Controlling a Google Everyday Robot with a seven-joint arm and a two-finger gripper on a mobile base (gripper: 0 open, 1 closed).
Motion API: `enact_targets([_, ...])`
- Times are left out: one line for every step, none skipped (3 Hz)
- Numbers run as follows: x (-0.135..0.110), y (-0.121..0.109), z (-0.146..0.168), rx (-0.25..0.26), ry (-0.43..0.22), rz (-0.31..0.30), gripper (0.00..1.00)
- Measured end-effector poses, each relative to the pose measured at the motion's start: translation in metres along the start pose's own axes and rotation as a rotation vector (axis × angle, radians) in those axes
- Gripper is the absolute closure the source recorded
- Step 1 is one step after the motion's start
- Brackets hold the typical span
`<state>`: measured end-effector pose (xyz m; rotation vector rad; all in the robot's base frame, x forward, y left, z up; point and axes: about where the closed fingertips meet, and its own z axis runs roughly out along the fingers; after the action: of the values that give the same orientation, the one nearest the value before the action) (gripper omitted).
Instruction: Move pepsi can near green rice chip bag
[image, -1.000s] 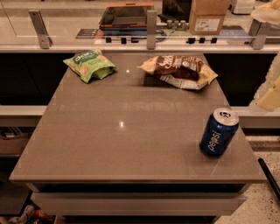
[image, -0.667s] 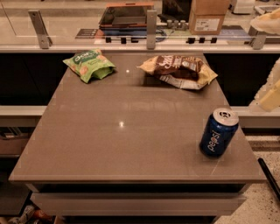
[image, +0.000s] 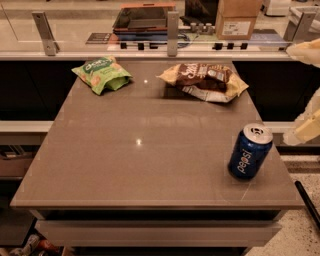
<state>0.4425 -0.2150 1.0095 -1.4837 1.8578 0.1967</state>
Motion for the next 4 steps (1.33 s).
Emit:
enact_targets([0.017,0.013,0.016,-0.022,-0.053,0.052,0.0])
enact_targets([0.028,0.028,0.041,-0.058,-0.137,0.095,0.0])
enact_targets([0.028,0.035,0.057,-0.083,-0.196,0.111,0.0])
enact_targets([0.026,0.043,0.076,-0.105,-0.281,0.122,0.0])
